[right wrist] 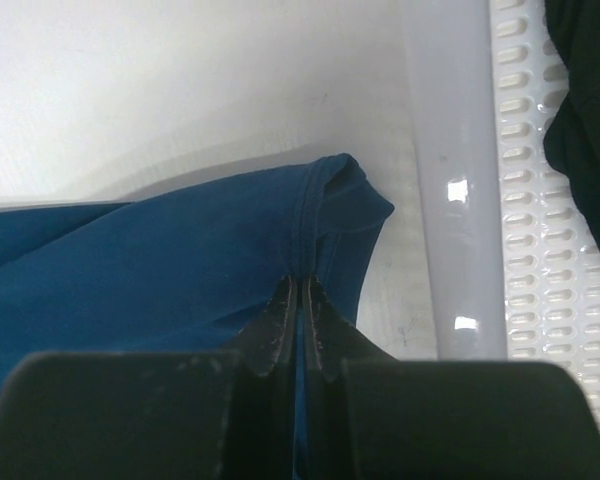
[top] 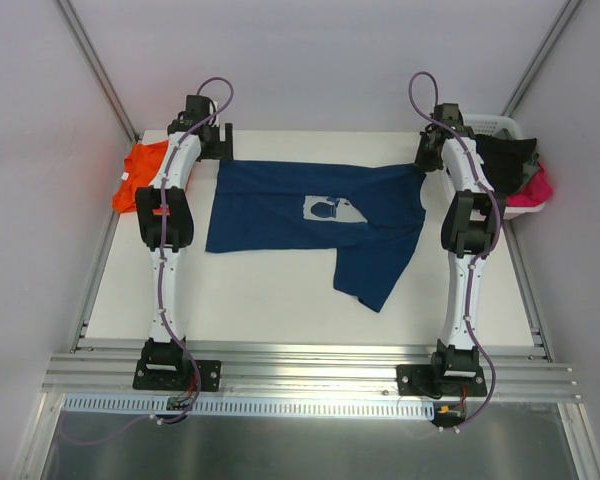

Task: Fold and stack the t-shirts
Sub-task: Fold the tshirt

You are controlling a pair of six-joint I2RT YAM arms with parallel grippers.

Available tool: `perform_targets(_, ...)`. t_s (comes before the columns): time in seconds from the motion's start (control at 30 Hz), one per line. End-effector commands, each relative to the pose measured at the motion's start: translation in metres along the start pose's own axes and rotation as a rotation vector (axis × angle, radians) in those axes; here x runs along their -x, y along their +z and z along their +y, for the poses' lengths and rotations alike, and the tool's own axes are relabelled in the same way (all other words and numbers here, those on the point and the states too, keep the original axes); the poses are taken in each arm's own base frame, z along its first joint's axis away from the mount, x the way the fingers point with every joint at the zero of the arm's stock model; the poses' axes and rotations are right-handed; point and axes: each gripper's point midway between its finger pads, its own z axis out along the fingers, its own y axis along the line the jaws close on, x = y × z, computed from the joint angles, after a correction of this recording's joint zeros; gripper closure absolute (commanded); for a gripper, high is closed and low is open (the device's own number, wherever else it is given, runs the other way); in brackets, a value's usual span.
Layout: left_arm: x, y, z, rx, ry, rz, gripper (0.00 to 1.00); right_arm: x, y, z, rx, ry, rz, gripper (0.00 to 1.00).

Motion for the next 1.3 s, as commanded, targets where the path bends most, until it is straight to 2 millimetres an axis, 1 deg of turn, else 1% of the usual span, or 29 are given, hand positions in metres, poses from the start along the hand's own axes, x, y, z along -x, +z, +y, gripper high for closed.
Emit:
perform_targets(0.0, 0.046, -0.052, -0.004, 0.021, 0.016, -0.127, 0.07, 0.024, -0.032, -0.002, -0.042, -0.019, -0.076, 0.99)
perform_targets(0.03, 0.048, -0.057, -0.007, 0.011, 0.019, -0.133, 0.07, 0.024, -0.033, -0.004, -0.054, -0.016, -0.077, 0.95)
perform_targets(0.07, 0.048, -0.063, -0.014, -0.012, 0.023, -0.133, 0.08, 0.026, -0.034, -0.006, -0.068, -0.017, -0.084, 0.75)
perform_targets(0.1, 0.048, -0.073, -0.017, -0.015, 0.016, -0.134, 0.08, 0.025, -0.036, -0.008, -0.078, -0.020, -0.081, 0.65)
perform_targets(0.13, 0.046, -0.079, -0.027, -0.059, 0.018, -0.126, 0.08, 0.025, -0.039, -0.010, -0.090, -0.019, -0.082, 0.54)
perform_targets(0.17, 0.036, -0.079, -0.034, -0.076, 0.019, -0.100, 0.09, 0.024, -0.043, -0.010, -0.089, -0.021, -0.074, 0.50)
perform_targets(0.2, 0.039, -0.093, -0.040, -0.095, 0.003, -0.107, 0.09, 0.018, -0.051, -0.011, -0.090, -0.019, -0.060, 0.48)
perform_targets(0.23, 0.033, -0.098, -0.046, -0.123, -0.004, -0.090, 0.09, 0.016, -0.059, -0.010, -0.083, -0.016, -0.056, 0.46)
perform_targets(0.27, 0.016, -0.099, -0.060, -0.174, -0.018, -0.039, 0.09, 0.004, -0.062, -0.005, -0.058, -0.015, -0.022, 0.46)
perform_targets(0.3, 0.016, -0.113, -0.067, -0.204, -0.027, -0.041, 0.09, -0.006, -0.075, -0.004, -0.043, -0.006, 0.000, 0.45)
perform_targets(0.33, 0.010, -0.118, -0.074, -0.231, -0.037, -0.022, 0.10, -0.016, -0.079, -0.001, -0.030, 0.000, 0.024, 0.45)
perform_targets(0.37, -0.008, -0.117, -0.079, -0.256, -0.055, 0.029, 0.10, -0.027, -0.084, 0.007, 0.017, 0.004, 0.059, 0.45)
perform_targets(0.4, -0.012, -0.130, -0.095, -0.340, -0.078, 0.047, 0.11, -0.046, -0.094, 0.008, 0.031, 0.006, 0.103, 0.46)
perform_targets(0.43, -0.020, -0.133, -0.101, -0.373, -0.088, 0.071, 0.12, -0.056, -0.098, 0.010, 0.047, 0.010, 0.127, 0.48)
perform_targets(0.47, -0.033, -0.131, -0.107, -0.401, -0.110, 0.115, 0.13, -0.072, -0.105, 0.029, 0.092, -0.010, 0.164, 0.48)
perform_targets(0.5, -0.040, -0.134, -0.113, -0.440, -0.121, 0.140, 0.14, -0.085, -0.108, 0.033, 0.103, -0.011, 0.195, 0.48)
perform_targets(0.53, -0.045, -0.132, -0.115, -0.452, -0.130, 0.158, 0.16, -0.105, -0.117, 0.045, 0.134, -0.021, 0.233, 0.48)
perform_targets(0.57, -0.057, -0.126, -0.118, -0.466, -0.141, 0.195, 0.16, -0.117, -0.120, 0.050, 0.144, -0.025, 0.258, 0.48)
perform_targets(0.6, -0.063, -0.122, -0.120, -0.474, -0.144, 0.217, 0.17, -0.134, -0.121, 0.054, 0.149, -0.029, 0.294, 0.50)
perform_targets(0.63, -0.066, -0.119, -0.120, -0.477, -0.148, 0.227, 0.19, -0.139, -0.130, 0.066, 0.176, -0.050, 0.294, 0.52)
perform_targets(0.7, -0.075, -0.108, -0.122, -0.482, -0.156, 0.261, 0.20, -0.146, -0.133, 0.076, 0.196, -0.067, 0.302, 0.57)
perform_targets(0.73, -0.078, -0.106, -0.124, -0.492, -0.159, 0.272, 0.21, -0.149, -0.135, 0.088, 0.217, -0.082, 0.306, 0.61)
perform_targets(0.8, -0.086, -0.099, -0.125, -0.500, -0.167, 0.303, 0.22, -0.154, -0.134, 0.100, 0.236, -0.097, 0.322, 0.62)
perform_targets(0.83, -0.091, -0.098, -0.125, -0.502, -0.172, 0.323, 0.22, -0.159, -0.135, 0.111, 0.251, -0.117, 0.337, 0.64)
perform_targets(0.87, -0.094, -0.096, -0.126, -0.502, -0.179, 0.335, 0.23, -0.160, -0.130, 0.118, 0.259, -0.125, 0.346, 0.66)
perform_targets(0.97, -0.100, -0.099, -0.126, -0.507, -0.180, 0.352, 0.23, -0.165, -0.122, 0.134, 0.279, -0.144, 0.360, 0.67)
perform_targets(1.03, -0.104, -0.101, -0.124, -0.501, -0.178, 0.359, 0.23, -0.165, -0.118, 0.137, 0.281, -0.152, 0.360, 0.67)
perform_targets(1.1, -0.104, -0.105, -0.124, -0.500, -0.176, 0.355, 0.23, -0.164, -0.112, 0.135, 0.272, -0.162, 0.358, 0.67)
perform_targets(1.27, -0.111, -0.104, -0.123, -0.493, -0.180, 0.374, 0.23, -0.159, -0.098, 0.119, 0.222, -0.175, 0.353, 0.67)
